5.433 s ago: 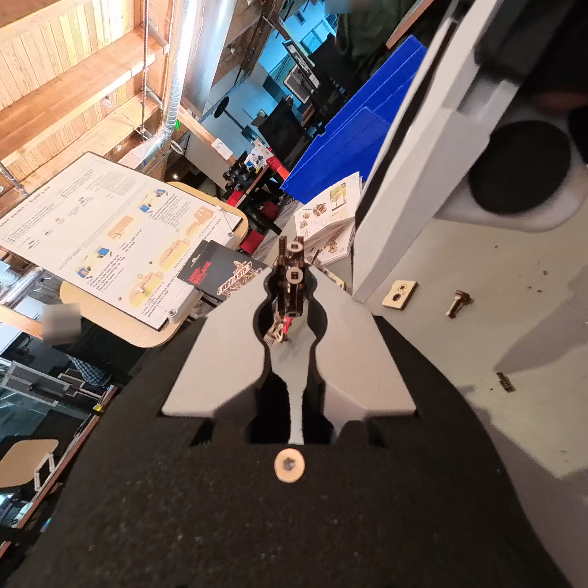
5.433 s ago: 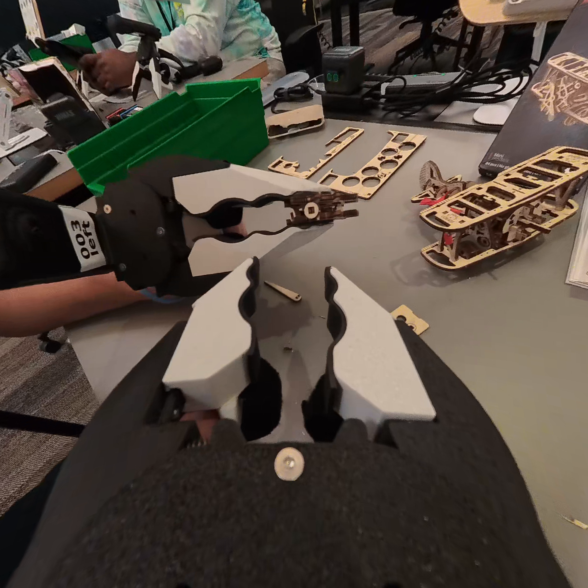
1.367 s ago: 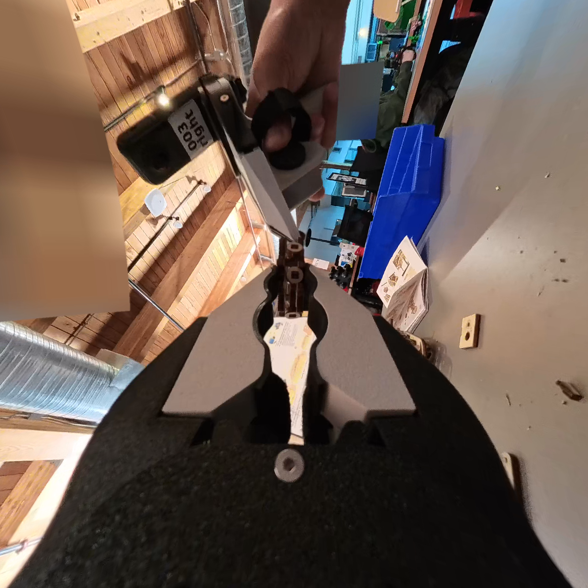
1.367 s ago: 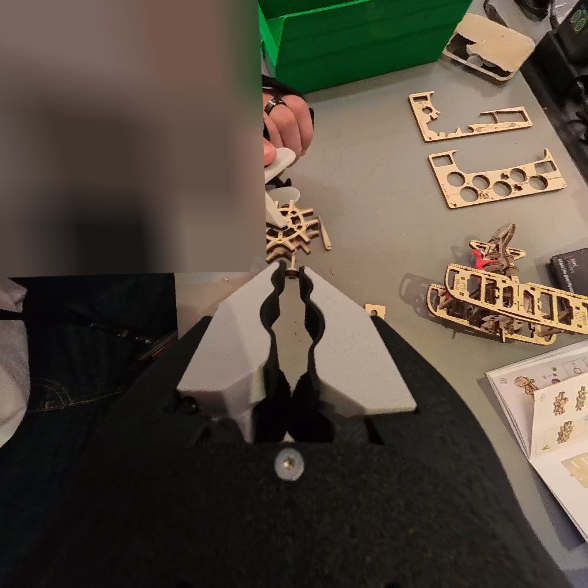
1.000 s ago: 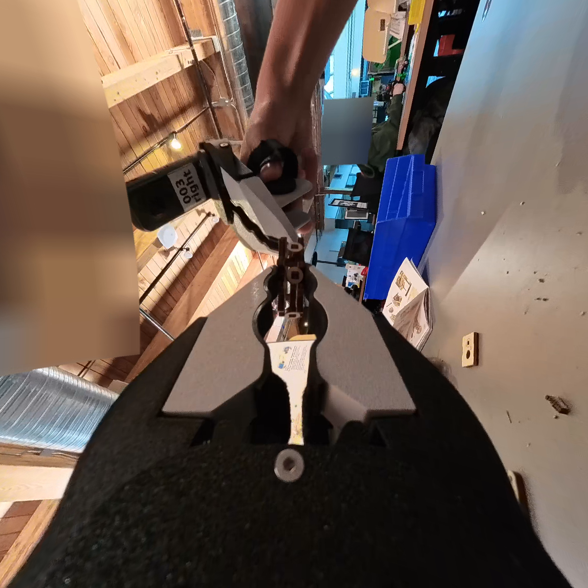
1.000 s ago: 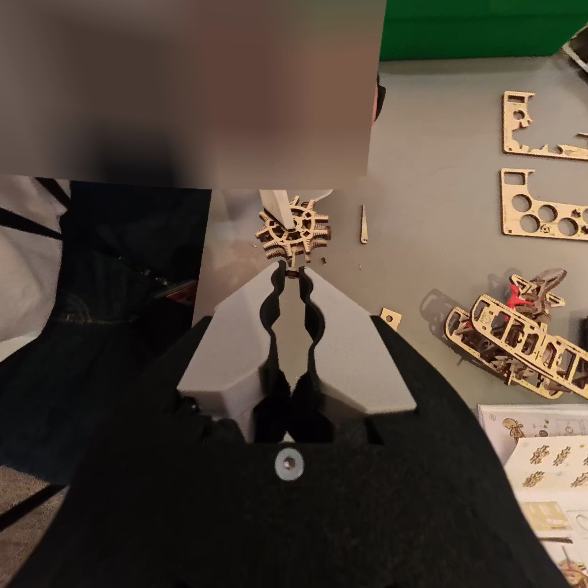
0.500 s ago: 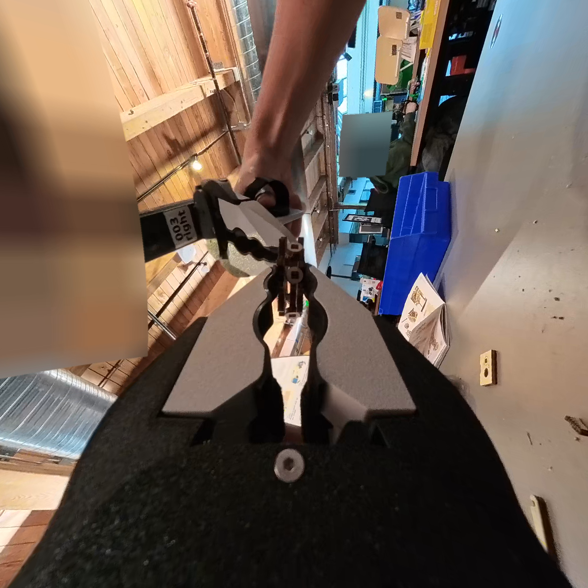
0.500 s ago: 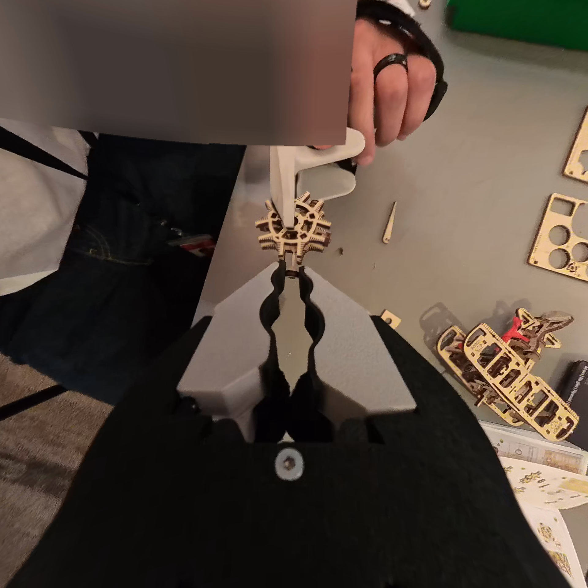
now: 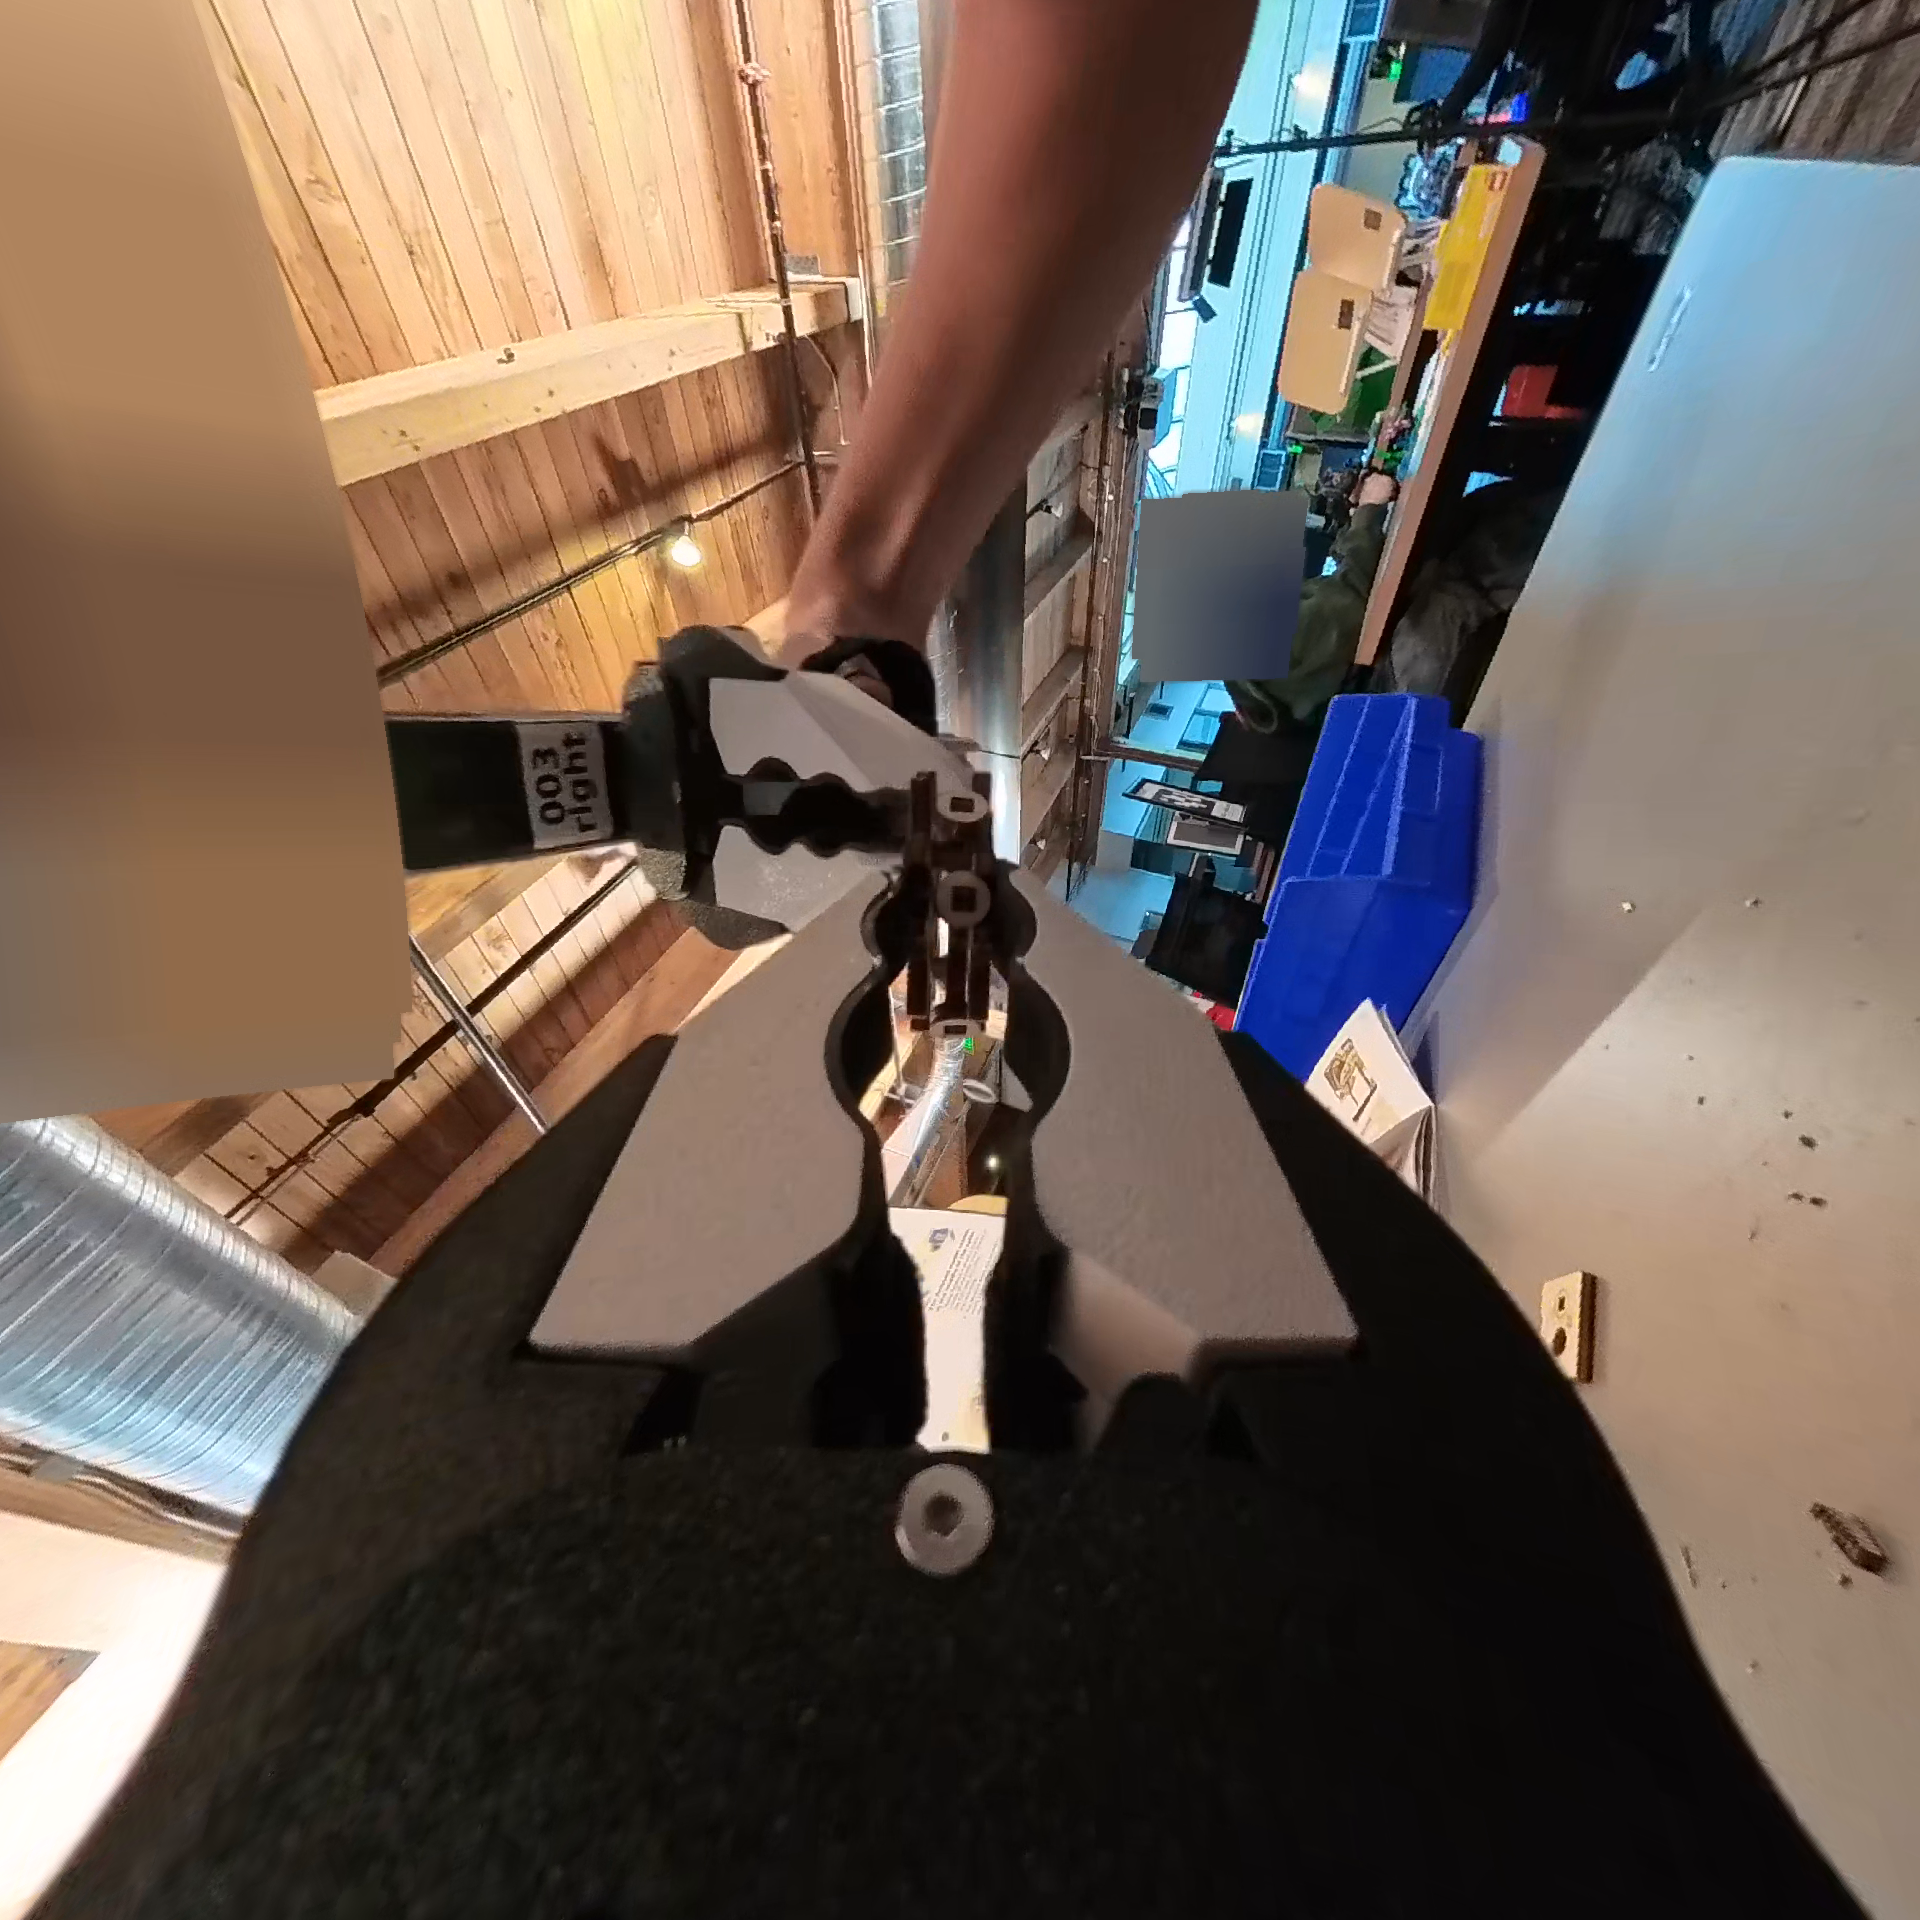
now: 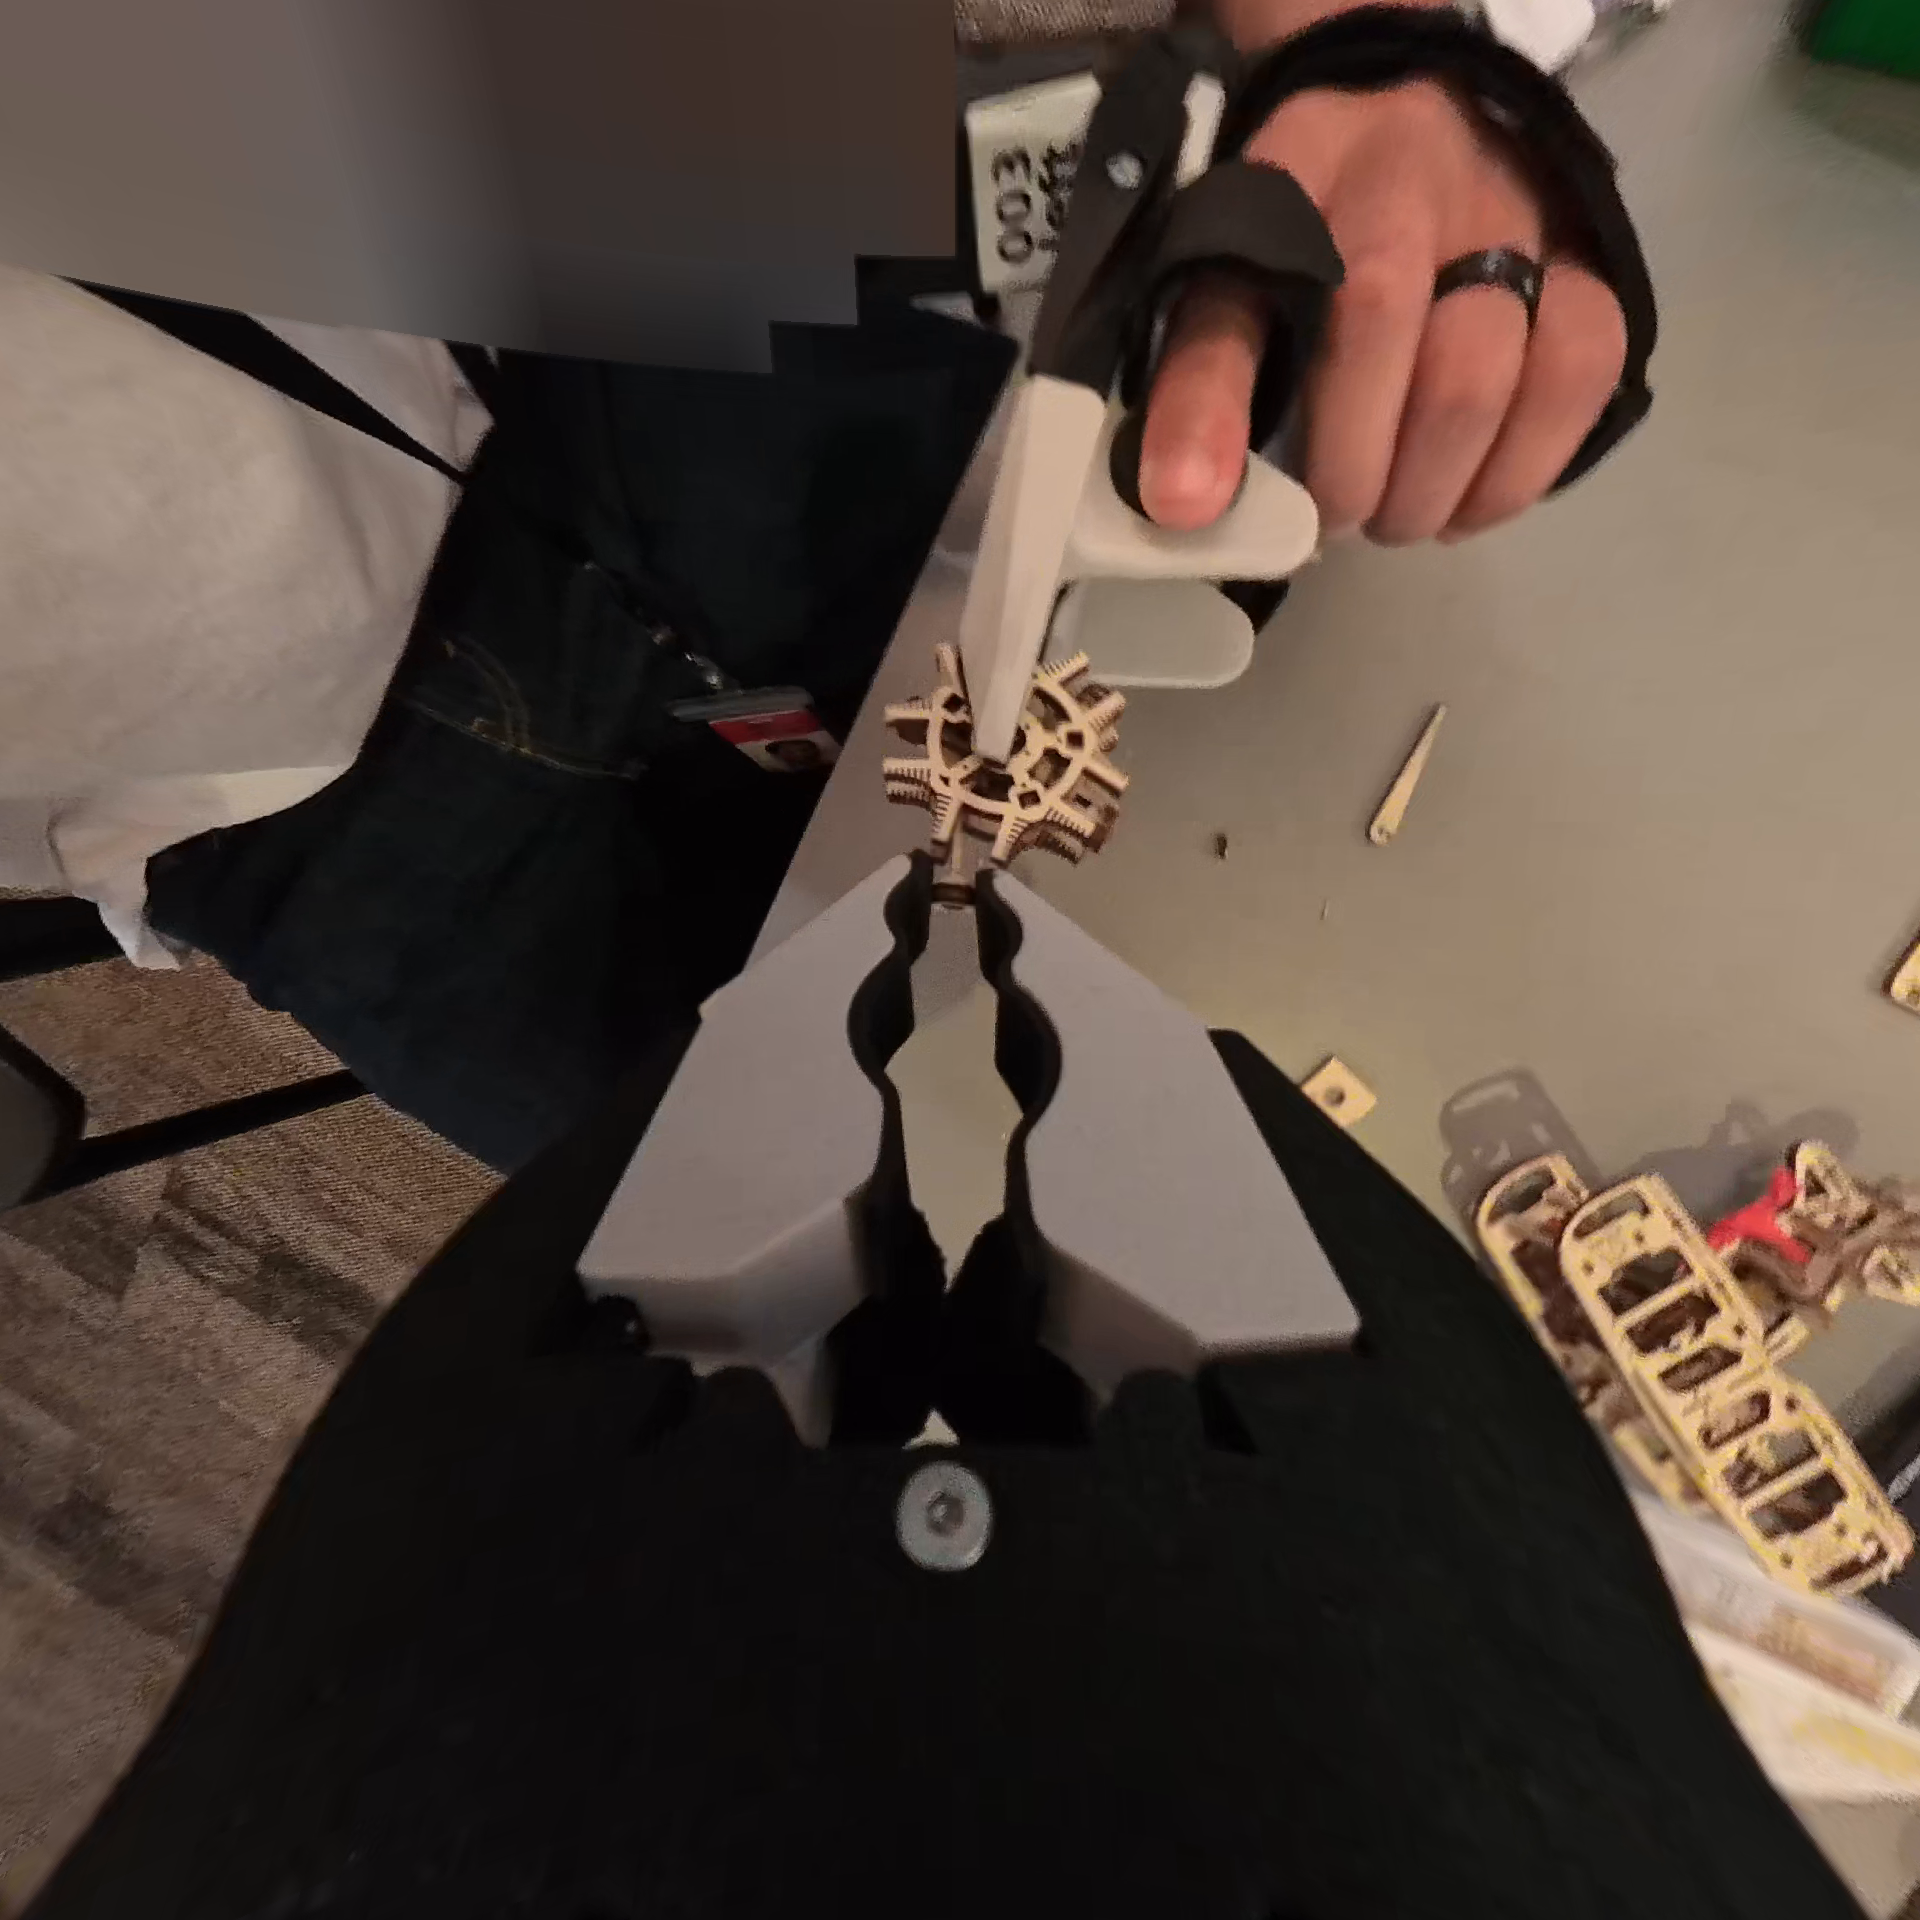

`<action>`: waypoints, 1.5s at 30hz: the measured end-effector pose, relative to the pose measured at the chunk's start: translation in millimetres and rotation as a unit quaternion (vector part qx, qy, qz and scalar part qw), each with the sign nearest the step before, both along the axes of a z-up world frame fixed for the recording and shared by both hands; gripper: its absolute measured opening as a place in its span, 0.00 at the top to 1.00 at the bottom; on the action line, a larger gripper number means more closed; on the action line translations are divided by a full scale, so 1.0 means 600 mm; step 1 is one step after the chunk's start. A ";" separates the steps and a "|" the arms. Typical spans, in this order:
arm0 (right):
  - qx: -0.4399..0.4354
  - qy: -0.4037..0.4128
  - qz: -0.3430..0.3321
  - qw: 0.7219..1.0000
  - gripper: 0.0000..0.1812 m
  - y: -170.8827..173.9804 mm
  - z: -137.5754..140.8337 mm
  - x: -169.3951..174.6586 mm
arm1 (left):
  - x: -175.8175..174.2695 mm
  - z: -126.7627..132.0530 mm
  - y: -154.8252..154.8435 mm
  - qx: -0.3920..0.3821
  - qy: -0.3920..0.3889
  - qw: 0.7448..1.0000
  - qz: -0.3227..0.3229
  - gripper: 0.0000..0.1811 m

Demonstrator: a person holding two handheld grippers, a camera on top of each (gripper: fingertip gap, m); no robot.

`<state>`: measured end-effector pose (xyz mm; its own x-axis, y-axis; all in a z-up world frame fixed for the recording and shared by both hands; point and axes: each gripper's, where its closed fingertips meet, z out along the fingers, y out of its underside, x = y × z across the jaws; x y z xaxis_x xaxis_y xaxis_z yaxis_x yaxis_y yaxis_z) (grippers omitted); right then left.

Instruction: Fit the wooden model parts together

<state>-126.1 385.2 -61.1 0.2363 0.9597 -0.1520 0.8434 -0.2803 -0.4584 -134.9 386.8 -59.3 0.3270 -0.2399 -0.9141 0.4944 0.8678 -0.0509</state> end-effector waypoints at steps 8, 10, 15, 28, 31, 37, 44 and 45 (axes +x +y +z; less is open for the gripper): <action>0.028 0.047 -0.018 0.998 0.96 0.016 0.024 0.004 | -0.002 0.007 0.004 -0.007 -0.007 1.000 0.001 0.94; 0.038 0.065 -0.020 0.997 0.96 0.015 0.030 -0.001 | -0.002 0.007 0.005 -0.009 -0.007 1.000 0.003 0.94; 0.013 0.049 -0.050 0.997 0.96 0.012 0.022 -0.001 | 0.003 -0.001 0.003 0.007 -0.005 1.000 0.012 0.94; -0.020 -0.023 -0.050 0.998 0.96 0.005 0.001 0.011 | 0.004 -0.001 0.005 -0.003 0.002 1.000 0.011 0.94; -0.025 -0.005 -0.053 0.998 0.96 0.012 0.015 0.007 | 0.003 0.009 0.013 -0.044 0.014 0.999 -0.002 0.94; -0.040 -0.002 -0.082 0.996 0.96 0.039 0.026 0.013 | 0.006 0.024 0.033 -0.109 0.037 0.993 -0.019 0.94; -0.061 0.051 -0.106 0.991 0.96 0.049 0.037 0.009 | 0.008 0.030 0.047 -0.160 0.057 0.985 -0.035 0.94; -0.065 0.060 -0.109 0.990 0.96 0.050 0.039 0.007 | 0.008 0.030 0.047 -0.165 0.062 0.984 -0.038 0.94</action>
